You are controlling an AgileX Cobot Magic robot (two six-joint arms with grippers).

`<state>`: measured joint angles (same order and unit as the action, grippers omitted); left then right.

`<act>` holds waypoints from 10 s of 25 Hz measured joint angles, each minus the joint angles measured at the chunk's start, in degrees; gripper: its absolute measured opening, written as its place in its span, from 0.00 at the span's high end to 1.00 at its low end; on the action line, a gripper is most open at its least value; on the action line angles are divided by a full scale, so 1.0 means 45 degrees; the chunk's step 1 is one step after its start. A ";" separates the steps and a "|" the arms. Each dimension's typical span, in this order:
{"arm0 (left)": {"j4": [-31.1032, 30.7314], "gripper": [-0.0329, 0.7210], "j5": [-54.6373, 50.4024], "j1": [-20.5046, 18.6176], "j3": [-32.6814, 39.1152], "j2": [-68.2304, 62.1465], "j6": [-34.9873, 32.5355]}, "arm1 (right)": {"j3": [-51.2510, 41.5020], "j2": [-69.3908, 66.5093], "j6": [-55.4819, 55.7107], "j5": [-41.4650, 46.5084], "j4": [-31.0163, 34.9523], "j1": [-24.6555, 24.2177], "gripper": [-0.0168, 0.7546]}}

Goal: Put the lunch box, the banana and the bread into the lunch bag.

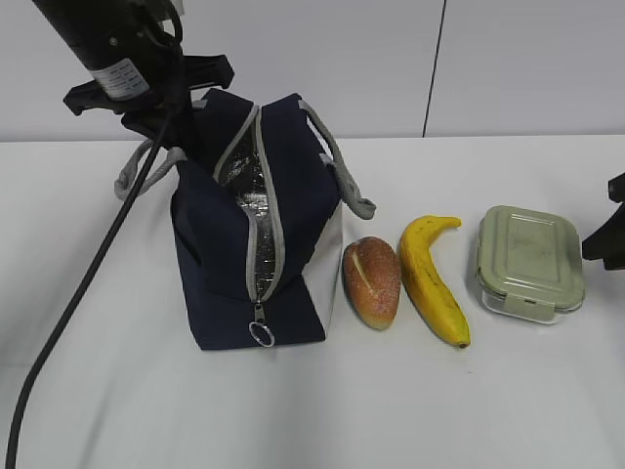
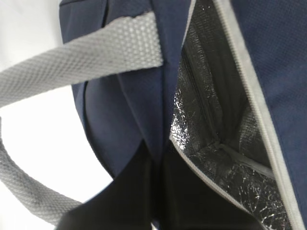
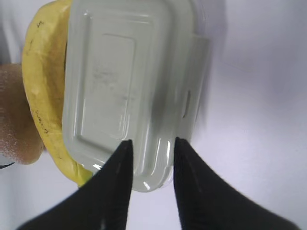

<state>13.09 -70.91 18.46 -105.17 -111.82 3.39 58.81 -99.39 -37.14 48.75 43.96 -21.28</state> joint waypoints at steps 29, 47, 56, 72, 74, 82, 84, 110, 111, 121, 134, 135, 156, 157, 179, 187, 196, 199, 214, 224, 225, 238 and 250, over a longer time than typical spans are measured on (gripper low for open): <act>0.0000 0.96 0.0000 0.0000 0.0000 0.0000 0.0000 | 0.1657 -0.3315 -0.1149 0.1001 0.2048 0.0000 0.19; 0.0000 0.96 0.0000 0.0000 0.0000 0.0000 0.0000 | 0.1761 -0.3743 -0.2010 0.1732 0.3411 0.0000 0.46; 0.0000 0.96 0.0000 0.0000 0.0000 0.0000 0.0000 | 0.2386 -0.3827 -0.2039 0.2337 0.3440 0.0000 0.49; 0.0154 0.96 0.0000 0.0000 0.0000 0.0000 0.0000 | 0.5698 -0.2898 -0.1464 0.3746 0.7350 0.1742 0.49; 0.0372 0.96 0.0000 0.0000 0.0000 0.0000 0.0000 | 0.6047 -0.2809 -0.1169 0.3816 0.7378 0.2526 0.49; 0.0770 0.96 0.0024 0.0000 0.0000 0.0000 0.0000 | 0.7795 -0.2809 0.0854 0.4333 0.6627 0.4817 0.49; 0.0826 0.96 0.0036 0.0000 0.0000 0.0000 0.0000 | 0.7931 -0.2800 0.1321 0.4358 0.6163 0.5065 0.49; 0.0904 0.96 0.0123 0.0000 0.0000 -0.0012 0.0000 | 0.7987 -0.3166 0.4743 0.3021 0.1151 0.7246 0.49; 0.0921 0.96 0.0126 0.0000 0.0000 -0.0012 -0.0011 | 0.7987 -0.3166 0.4837 0.2961 0.1011 0.7254 0.49; 0.0931 0.96 0.0126 0.0000 0.0000 -0.0012 -0.0036 | 0.8042 -0.4284 0.5067 0.2636 0.0915 0.8075 0.49; 0.0918 0.96 0.0153 0.0000 0.0000 -0.0012 -0.0045 | 0.9140 -0.5241 0.5118 0.1676 0.1525 0.8721 0.49; 0.0918 0.96 0.0170 0.0000 0.0000 -0.0012 -0.0045 | 0.9223 -0.5376 0.5118 0.1676 0.1569 0.8721 0.49; 0.0931 0.96 0.0181 0.0000 0.0000 -0.0012 -0.0090 | 0.9336 -0.7160 0.4969 0.1232 0.2303 0.8752 0.49; 0.0943 0.96 0.0181 0.0000 0.0000 -0.0012 -0.0090 | 0.9336 -0.7160 0.4969 0.1232 0.2246 0.8752 0.48; 0.0943 0.96 0.0053 0.0000 0.0000 -0.0012 -0.0278 | 1.2936 -0.7169 0.5013 0.4433 0.1212 0.8515 0.31; 0.0677 0.96 0.0053 0.0000 0.0000 -0.0012 -0.0287 | 1.4623 -0.6827 0.6790 0.4748 -0.2936 0.8482 0.31; 0.0483 0.96 0.0053 0.0000 0.0000 -0.0012 -0.0287 | 1.4623 -0.4315 0.7772 0.4943 -0.5472 0.8429 0.31; 0.0416 0.96 0.0053 0.0000 0.0000 -0.0012 -0.0287 | 1.4132 -0.3245 0.8470 0.5001 -0.6879 0.8429 0.31; 0.0380 0.96 0.0050 0.0000 0.0000 -0.0012 -0.0314 | 0.5265 0.0320 0.9246 0.2583 -0.8858 0.8383 0.31; 0.0380 0.96 0.0050 0.0000 0.0000 -0.0012 -0.0325 | 0.3064 0.0515 0.9275 0.1092 -0.8962 0.8383 0.31; 0.0380 0.96 0.0050 0.0000 0.0000 -0.0012 -0.0325 | 0.3064 0.0458 0.9275 0.0920 -0.8962 0.8383 0.31; 0.0380 0.96 0.0050 0.0000 0.0000 -0.0012 -0.0325 | 0.3064 -0.1593 0.7638 0.0017 -0.7992 0.8383 0.18; 0.0380 0.96 0.0050 0.0000 0.0000 -0.0012 -0.0325 | 0.3741 -0.3044 0.7143 -0.0440 -0.7960 0.8383 0.26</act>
<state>14.80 -70.69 18.46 -105.17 -111.88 1.93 75.65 -113.09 -4.99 46.77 8.14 16.44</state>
